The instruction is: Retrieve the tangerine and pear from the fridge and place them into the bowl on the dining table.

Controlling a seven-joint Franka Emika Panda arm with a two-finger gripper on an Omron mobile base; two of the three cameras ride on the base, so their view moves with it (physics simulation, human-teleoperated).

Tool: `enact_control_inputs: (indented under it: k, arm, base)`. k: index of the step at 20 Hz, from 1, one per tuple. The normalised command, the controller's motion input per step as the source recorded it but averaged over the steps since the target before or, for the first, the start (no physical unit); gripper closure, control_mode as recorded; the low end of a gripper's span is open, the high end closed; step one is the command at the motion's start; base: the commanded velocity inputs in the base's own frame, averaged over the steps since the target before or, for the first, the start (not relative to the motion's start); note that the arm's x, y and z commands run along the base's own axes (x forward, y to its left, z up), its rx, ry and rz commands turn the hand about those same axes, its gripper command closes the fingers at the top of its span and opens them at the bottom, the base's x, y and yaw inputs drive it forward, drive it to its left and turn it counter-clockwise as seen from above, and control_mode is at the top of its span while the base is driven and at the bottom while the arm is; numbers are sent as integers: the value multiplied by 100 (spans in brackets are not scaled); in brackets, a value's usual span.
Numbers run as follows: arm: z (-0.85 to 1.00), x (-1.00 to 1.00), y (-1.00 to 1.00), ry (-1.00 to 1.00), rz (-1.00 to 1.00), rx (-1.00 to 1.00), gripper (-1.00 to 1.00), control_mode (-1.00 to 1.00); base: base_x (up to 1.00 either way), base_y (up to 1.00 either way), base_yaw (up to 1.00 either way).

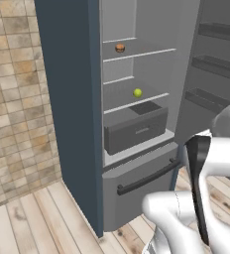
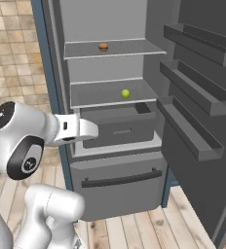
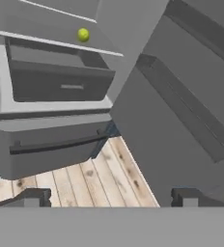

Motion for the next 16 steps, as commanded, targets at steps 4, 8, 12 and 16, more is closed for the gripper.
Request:
enact_control_inputs:
  k: [4,8,12,16]
  arm:
    - [-64,0,68,-6,18,25,-100,-100]
    - [-36,0,79,-11,2,16,-100,-100]
    - [-19,-8,40,-7,0,12,-100,-100]
    - [-32,-18,3,-1,-3,16,-100,-100]
  base:
    - [0,0,0]
    - [0,0,0]
    - [0,0,0]
    - [0,0,0]
